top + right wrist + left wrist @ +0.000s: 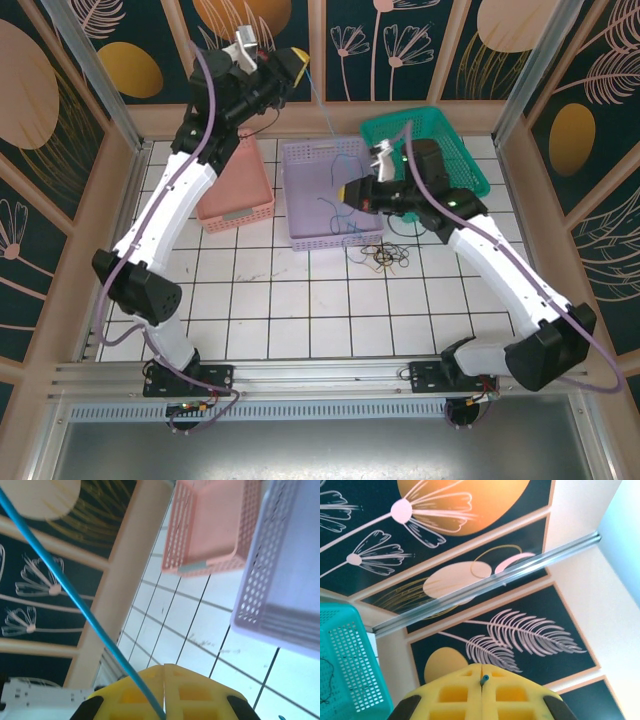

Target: Untangle the cables

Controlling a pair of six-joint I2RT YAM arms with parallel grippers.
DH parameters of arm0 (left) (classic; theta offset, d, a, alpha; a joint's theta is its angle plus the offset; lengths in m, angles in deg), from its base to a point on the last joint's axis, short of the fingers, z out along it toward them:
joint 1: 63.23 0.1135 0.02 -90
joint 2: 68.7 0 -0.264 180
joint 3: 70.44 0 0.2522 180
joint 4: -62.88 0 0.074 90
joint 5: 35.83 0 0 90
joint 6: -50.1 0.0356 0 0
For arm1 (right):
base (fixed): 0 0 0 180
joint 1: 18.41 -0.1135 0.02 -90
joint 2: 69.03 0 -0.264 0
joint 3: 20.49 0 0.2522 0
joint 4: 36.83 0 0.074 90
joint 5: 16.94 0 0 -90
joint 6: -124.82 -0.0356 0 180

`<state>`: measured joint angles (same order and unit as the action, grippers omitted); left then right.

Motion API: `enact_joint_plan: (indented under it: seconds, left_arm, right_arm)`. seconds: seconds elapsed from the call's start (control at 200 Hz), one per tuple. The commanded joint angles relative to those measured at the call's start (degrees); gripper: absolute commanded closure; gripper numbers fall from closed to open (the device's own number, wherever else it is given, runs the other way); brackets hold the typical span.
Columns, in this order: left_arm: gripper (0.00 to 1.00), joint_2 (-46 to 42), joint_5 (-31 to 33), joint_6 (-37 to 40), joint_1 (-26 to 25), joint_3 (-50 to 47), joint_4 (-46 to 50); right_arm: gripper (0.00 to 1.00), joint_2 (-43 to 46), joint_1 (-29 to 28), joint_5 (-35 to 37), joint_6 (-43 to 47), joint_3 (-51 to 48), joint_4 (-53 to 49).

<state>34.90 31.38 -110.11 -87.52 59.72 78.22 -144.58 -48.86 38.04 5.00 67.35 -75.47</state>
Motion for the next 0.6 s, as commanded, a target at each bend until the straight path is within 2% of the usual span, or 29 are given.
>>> enact_joint_plan:
  seconds: [0.0, 0.185, 0.37, 0.591]
  left_arm:
    - [1.0, 4.71, 0.2, 3.93, 1.83, 6.22, -0.09]
    - [1.0, 10.12, -0.91, 4.33, 2.5, 13.82, -0.18]
    - [1.0, 11.61, -3.52, 3.81, 2.5, 14.56, -1.72]
    - [1.0, 12.68, -3.7, 4.63, 3.0, 14.65, -1.74]
  right_arm:
    - [1.0, -0.21, -2.58, -3.91, 2.1, -2.31, -5.08]
    - [1.0, -0.11, -5.23, -7.3, 1.31, -2.89, -2.54]
    - [1.0, -1.27, -3.08, -8.05, -2.23, 1.96, 1.11]
    - [1.0, -5.43, -0.38, -9.67, -6.76, 9.4, 4.29]
